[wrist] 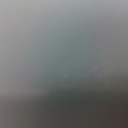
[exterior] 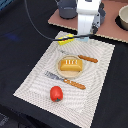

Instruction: Interact with the objects in diverse but meaningful ways.

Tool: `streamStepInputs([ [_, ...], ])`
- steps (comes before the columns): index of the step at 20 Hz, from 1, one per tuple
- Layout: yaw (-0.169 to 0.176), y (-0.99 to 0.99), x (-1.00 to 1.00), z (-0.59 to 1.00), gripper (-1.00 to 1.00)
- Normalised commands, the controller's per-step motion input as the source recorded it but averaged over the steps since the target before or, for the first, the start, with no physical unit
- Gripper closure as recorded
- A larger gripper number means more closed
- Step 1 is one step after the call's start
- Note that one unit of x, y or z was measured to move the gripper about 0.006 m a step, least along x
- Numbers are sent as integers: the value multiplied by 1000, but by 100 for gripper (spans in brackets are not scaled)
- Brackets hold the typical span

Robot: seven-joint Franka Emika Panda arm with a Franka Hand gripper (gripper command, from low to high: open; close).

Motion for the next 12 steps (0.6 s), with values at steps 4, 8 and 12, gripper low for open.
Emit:
streamStepInputs([
  [4, -19, -486, -629, -33, 100],
  [8, -28, -453, -723, -283, 100],
  [12, -35, -438, -733, -355, 100],
])
